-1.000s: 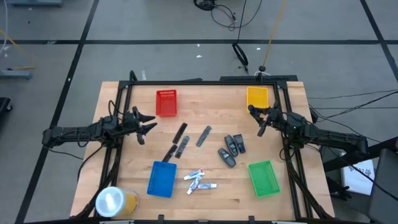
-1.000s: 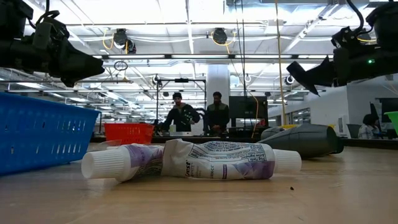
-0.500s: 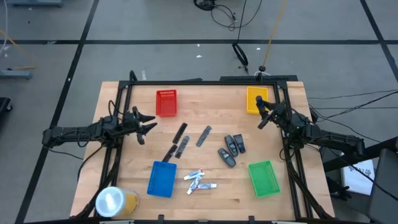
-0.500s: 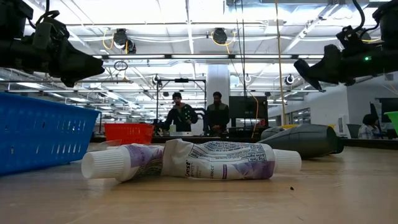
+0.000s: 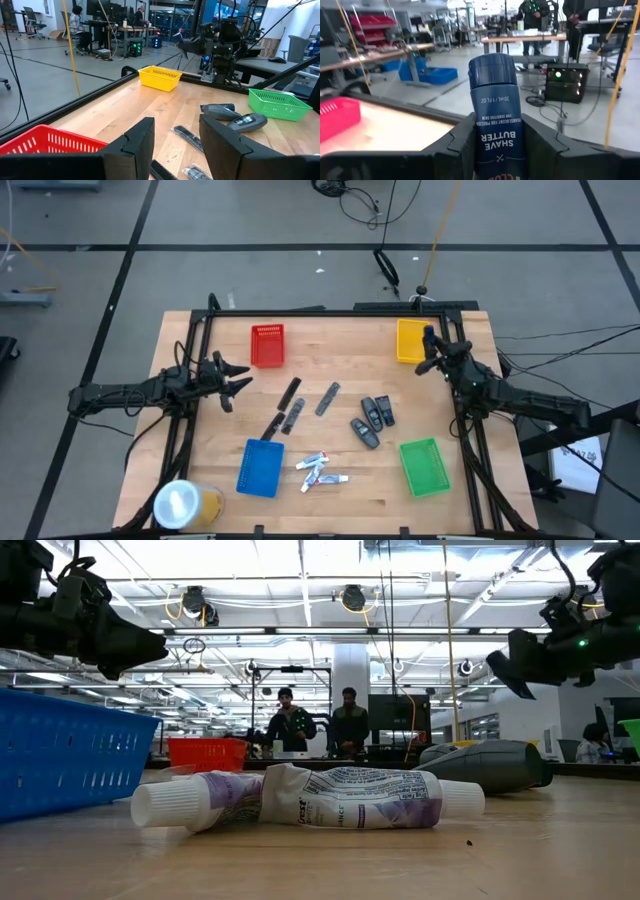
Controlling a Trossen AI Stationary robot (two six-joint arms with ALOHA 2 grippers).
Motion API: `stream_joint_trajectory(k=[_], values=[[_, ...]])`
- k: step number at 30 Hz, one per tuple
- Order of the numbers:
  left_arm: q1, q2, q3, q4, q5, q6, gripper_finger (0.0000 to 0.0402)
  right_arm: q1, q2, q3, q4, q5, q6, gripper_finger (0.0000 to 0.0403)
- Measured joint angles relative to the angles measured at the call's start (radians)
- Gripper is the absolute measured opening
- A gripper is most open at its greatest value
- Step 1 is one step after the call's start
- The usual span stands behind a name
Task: Pick & Place Travel size toiletries
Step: Put the top blue shave cream into the yellow basket
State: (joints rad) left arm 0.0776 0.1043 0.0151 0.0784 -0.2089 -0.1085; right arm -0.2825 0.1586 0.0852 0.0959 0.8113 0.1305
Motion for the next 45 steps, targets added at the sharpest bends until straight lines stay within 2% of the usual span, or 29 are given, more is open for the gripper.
stream_joint_trajectory(k=[5,7,20,25,29,36,45], values=[[0.000,0.000,0.000,0.000,0.000,0.000,0.0154,-0.070,0.106,0.066,0.004,-0.001,0.002,0.0123],[0.000,0.000,0.000,0.000,0.000,0.000,0.0154,-0.111,0.151,0.086,-0.001,-0.032,0.016,0.0123],[0.000,0.000,0.000,0.000,0.000,0.000,0.0154,-0.467,0.456,0.194,0.012,-0.444,0.115,0.0123],[0.000,0.000,0.000,0.000,0.000,0.000,0.0154,-0.600,0.561,0.195,0.111,-0.620,0.139,0.0123],[0.000,0.000,0.000,0.000,0.000,0.000,0.0154,-0.654,0.638,0.196,0.166,-0.735,0.168,0.0123],[0.000,0.000,0.000,0.000,0.000,0.000,0.0154,-0.661,0.739,0.196,0.170,-0.762,0.166,0.0123],[0.000,0.000,0.000,0.000,0.000,0.000,0.0154,-0.658,0.803,0.196,0.160,-0.762,0.164,0.0123]])
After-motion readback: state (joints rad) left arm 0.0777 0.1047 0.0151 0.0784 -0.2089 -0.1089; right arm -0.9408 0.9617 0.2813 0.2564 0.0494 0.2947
